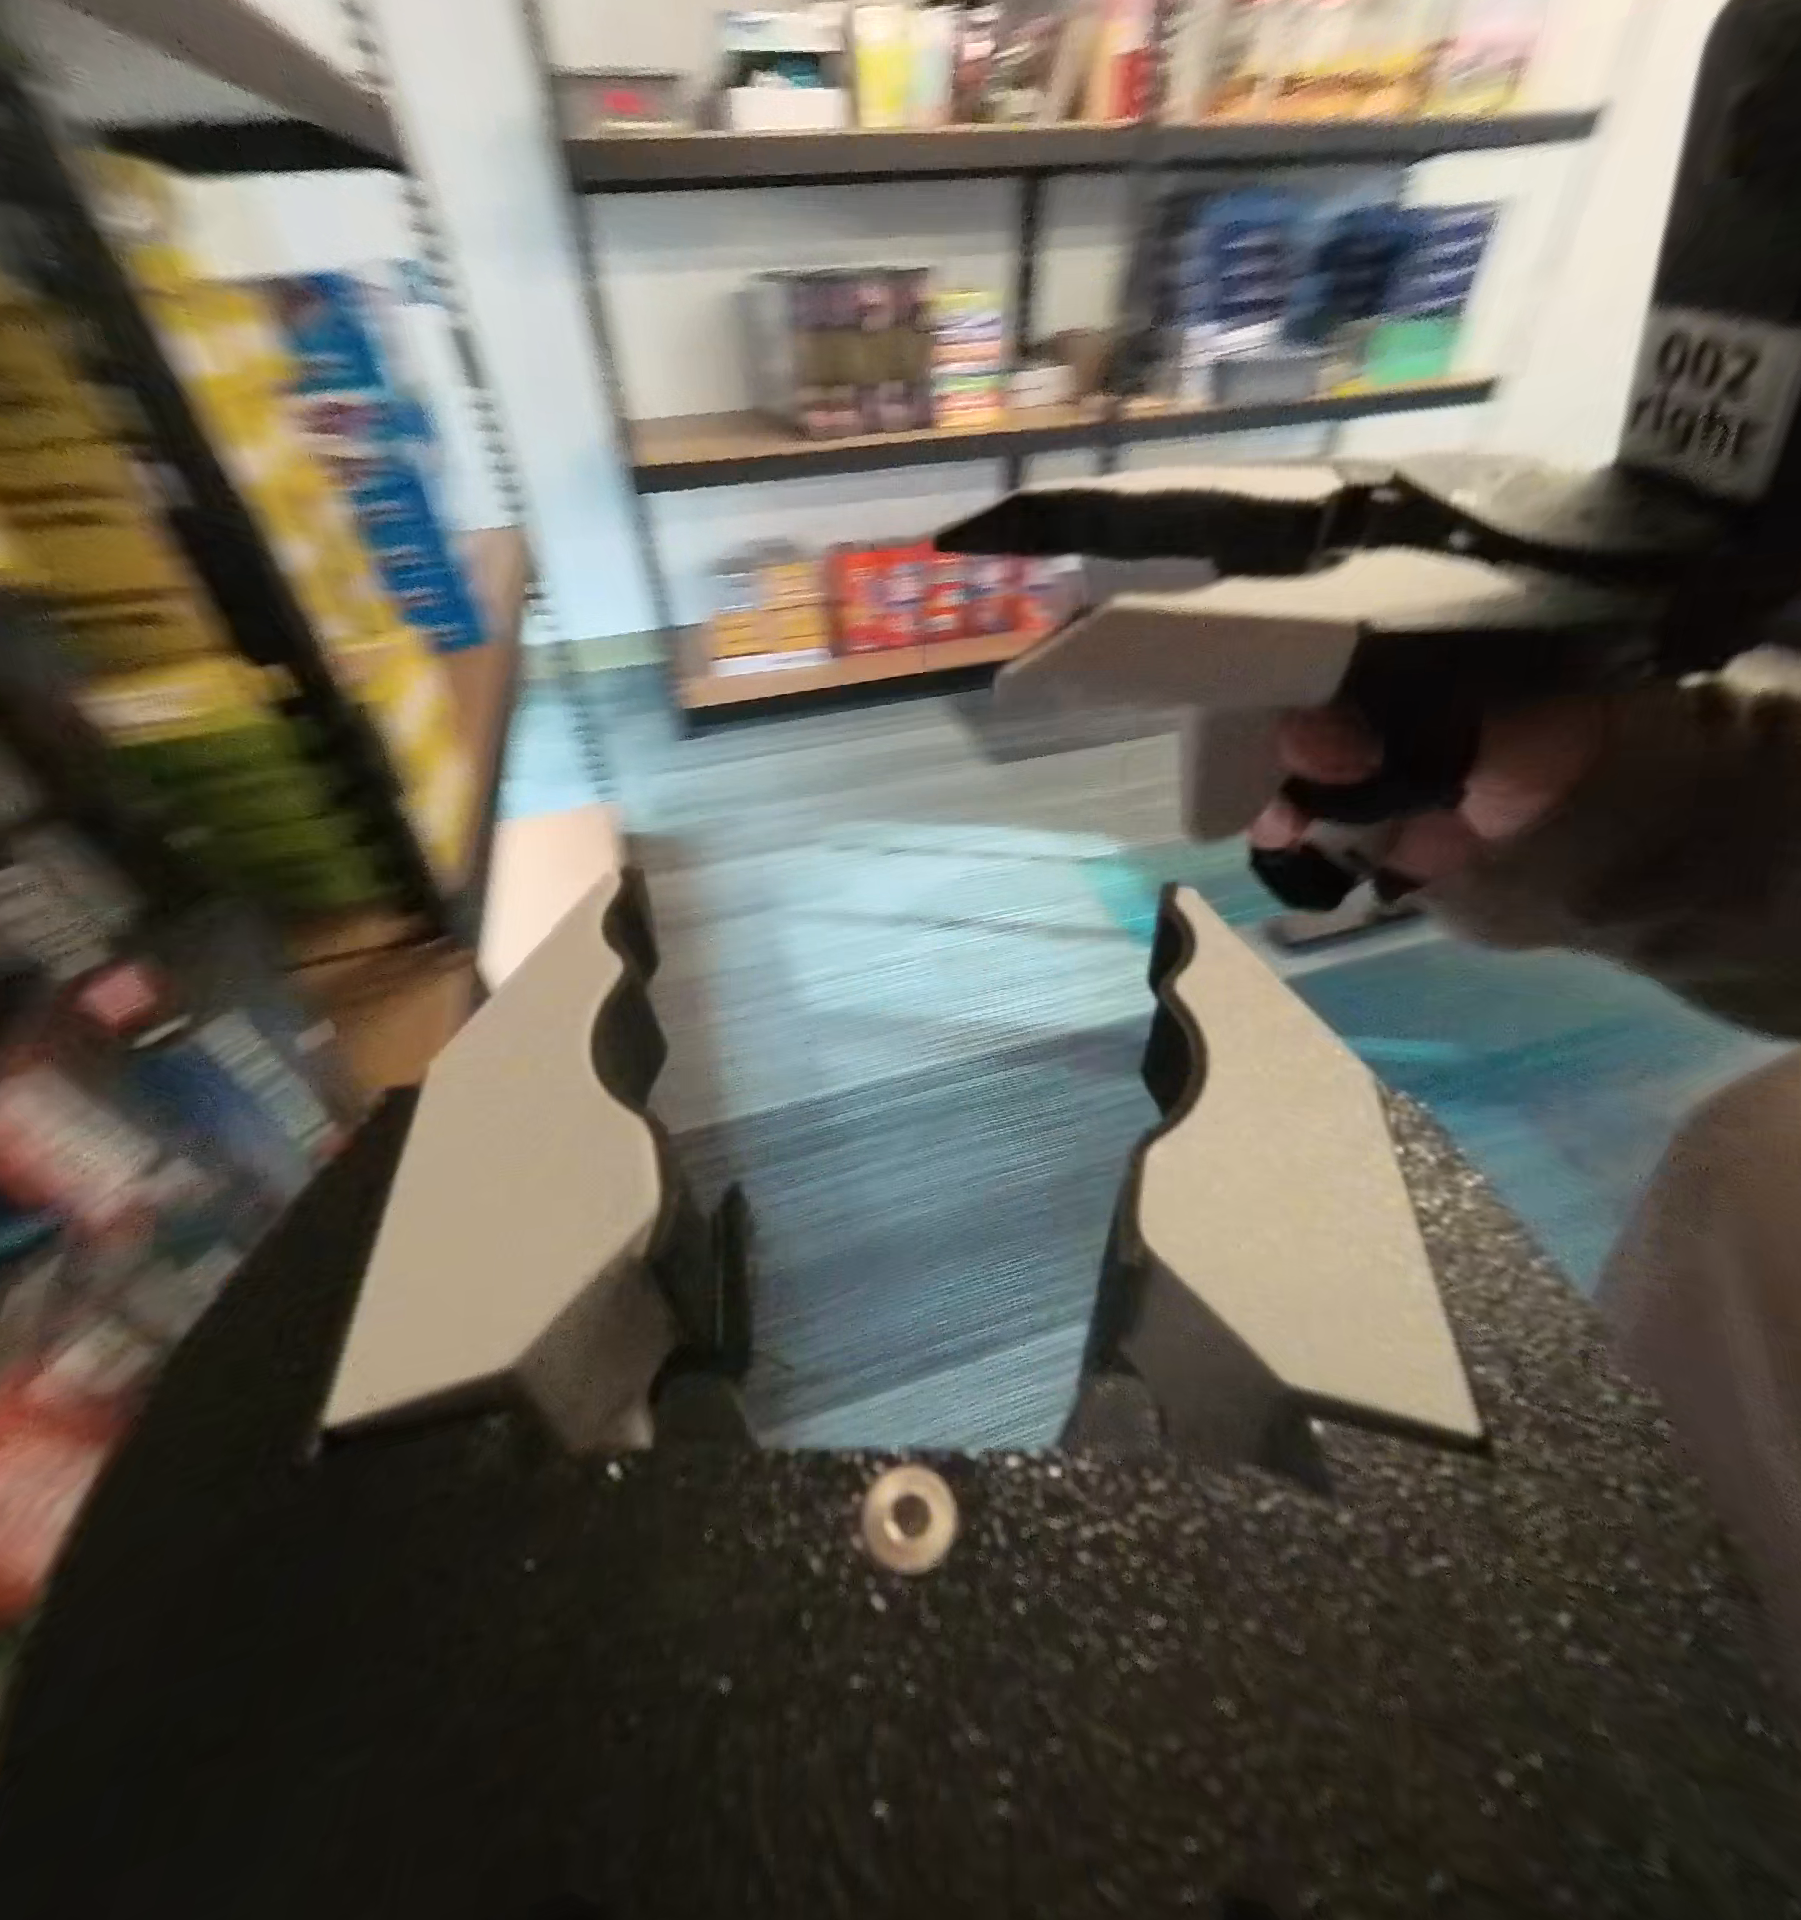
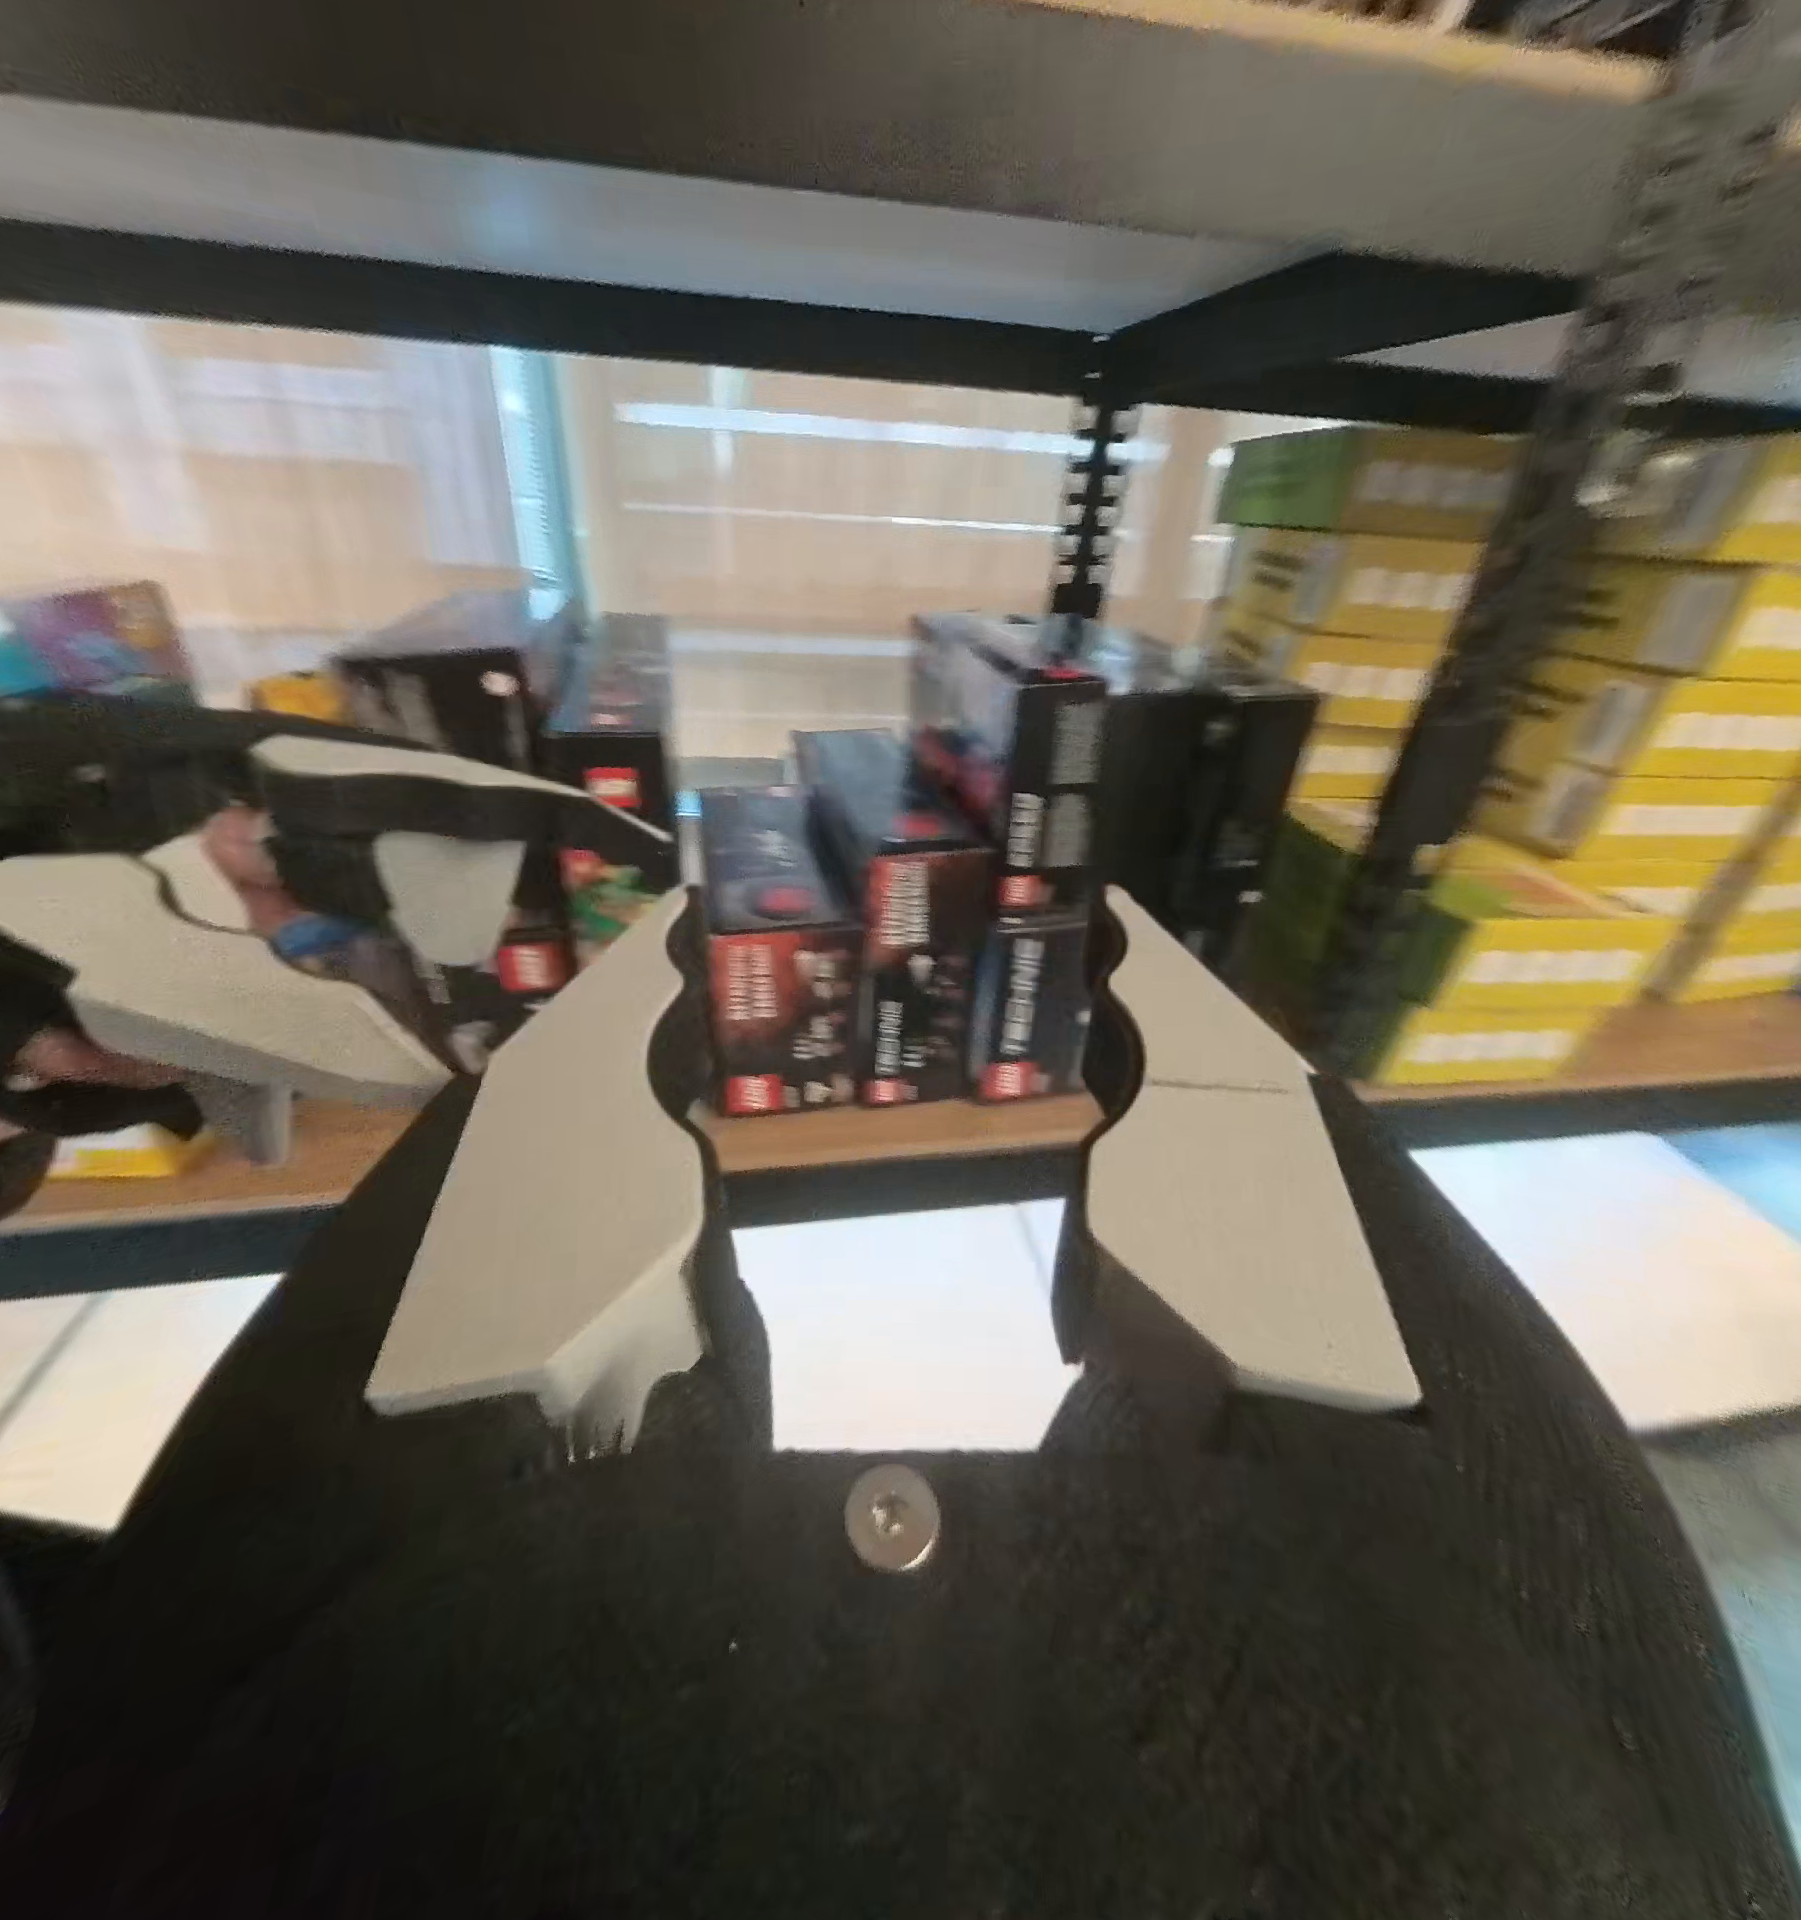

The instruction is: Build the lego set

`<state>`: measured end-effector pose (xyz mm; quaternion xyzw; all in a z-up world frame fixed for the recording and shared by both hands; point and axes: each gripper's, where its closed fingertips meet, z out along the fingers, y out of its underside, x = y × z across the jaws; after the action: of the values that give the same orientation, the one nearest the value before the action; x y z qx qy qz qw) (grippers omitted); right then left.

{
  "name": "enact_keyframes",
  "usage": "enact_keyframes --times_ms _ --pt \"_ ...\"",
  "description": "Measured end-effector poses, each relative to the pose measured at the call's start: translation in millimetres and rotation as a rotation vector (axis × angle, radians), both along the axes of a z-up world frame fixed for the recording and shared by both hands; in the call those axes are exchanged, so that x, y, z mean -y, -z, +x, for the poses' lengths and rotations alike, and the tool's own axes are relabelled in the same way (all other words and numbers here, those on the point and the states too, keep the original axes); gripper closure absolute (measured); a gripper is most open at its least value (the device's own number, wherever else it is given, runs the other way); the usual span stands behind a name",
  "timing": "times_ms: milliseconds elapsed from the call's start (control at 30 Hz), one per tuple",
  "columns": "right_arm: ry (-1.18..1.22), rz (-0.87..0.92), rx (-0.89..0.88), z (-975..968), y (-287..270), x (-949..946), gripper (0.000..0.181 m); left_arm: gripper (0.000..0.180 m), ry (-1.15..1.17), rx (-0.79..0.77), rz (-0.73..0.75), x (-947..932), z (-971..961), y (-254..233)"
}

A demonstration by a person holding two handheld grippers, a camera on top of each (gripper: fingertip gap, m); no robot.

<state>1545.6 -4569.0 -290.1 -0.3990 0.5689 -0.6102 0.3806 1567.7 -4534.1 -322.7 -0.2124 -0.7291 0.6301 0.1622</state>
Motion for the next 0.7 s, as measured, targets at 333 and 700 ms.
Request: enact_keyframes --times_ms 333,700 --pt "0.384 -0.006 -0.013 -132.9 -15.0 184.6 0.071 0.086 0.472 -0.148 0.042 210.2 -119.1 -15.7" --pt "0.582 0.051 0.005 -246.9 -42.4 411.2 0.064 0.074 0.665 -0.282 0.119 434.1 -211.6 -37.5"
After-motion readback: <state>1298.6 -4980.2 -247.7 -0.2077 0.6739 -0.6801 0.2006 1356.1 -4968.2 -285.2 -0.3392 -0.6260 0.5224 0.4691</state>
